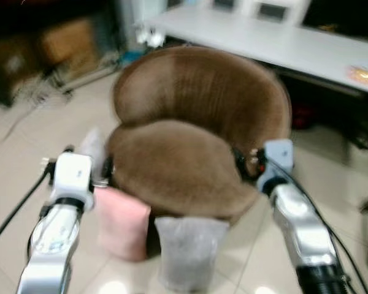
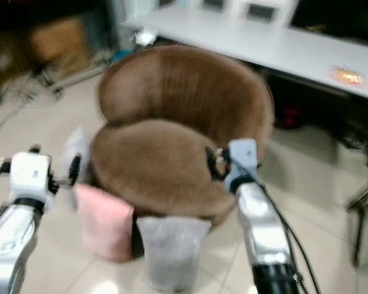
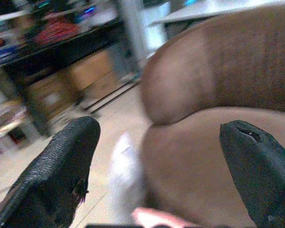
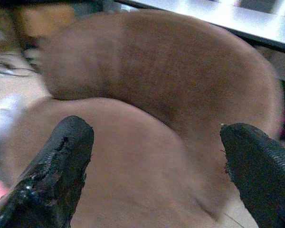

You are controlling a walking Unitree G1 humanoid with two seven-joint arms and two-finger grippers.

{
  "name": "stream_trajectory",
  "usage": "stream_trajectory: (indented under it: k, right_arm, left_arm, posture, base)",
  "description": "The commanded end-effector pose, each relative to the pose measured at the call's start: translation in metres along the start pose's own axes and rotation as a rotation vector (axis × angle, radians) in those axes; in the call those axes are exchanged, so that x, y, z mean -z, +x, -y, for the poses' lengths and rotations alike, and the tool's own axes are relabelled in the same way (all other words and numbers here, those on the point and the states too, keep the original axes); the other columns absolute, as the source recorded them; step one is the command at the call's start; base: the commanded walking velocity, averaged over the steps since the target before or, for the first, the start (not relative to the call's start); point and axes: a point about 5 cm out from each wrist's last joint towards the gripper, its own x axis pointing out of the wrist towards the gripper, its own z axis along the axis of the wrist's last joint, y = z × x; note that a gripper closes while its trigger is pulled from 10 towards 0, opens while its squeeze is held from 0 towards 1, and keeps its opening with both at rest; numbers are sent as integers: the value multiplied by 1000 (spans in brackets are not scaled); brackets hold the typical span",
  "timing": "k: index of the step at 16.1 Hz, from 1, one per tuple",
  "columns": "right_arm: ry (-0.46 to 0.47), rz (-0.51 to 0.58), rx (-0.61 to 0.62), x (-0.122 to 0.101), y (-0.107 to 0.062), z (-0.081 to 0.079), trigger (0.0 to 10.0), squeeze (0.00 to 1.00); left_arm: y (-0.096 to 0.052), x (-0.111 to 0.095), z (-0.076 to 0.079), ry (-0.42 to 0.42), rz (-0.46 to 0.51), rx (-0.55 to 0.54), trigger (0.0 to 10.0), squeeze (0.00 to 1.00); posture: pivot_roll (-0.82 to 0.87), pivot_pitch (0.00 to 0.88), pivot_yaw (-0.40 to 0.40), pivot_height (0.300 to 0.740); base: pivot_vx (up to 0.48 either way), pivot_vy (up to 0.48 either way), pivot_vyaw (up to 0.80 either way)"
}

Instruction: Move the pillow to the sofa from floor

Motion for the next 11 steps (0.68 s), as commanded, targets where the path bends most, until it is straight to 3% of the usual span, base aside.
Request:
stream_trajectory:
  k: [1, 4, 6, 9, 11]
  right_arm:
    - [30, 31, 14, -6, -1, 8, 10000, 0]
    - [144, 81, 7, -11, -3, 11, 10000, 0]
    - [290, 120, 14, -16, -4, 15, 10000, 0]
    - [252, 116, -6, -16, -3, 14, 10000, 0]
    - [181, 92, 23, -12, -4, 14, 10000, 0]
  left_arm:
    - [2, -11, 3, -17, 48, 2, 10000, 0]
    - [1, -15, 4, -4, 92, -11, 10000, 0]
    - [1, -16, 1, -15, 108, -37, 10000, 0]
    - [2, -15, 2, 1, 113, -44, 10000, 0]
    - [0, -17, 9, -35, 119, 36, 10000, 0]
  posture:
    - [-12, 0, -15, 740]
    - [-5, 0, -22, 740]
    - [-1, 0, -26, 740]
    - [0, 0, -31, 740]
    - [-7, 0, -29, 740]
  base:
    - [0, 0, 0]
    - [0, 0, 0]
    - [0, 0, 0]
    - [0, 0, 0]
    - [0, 0, 0]
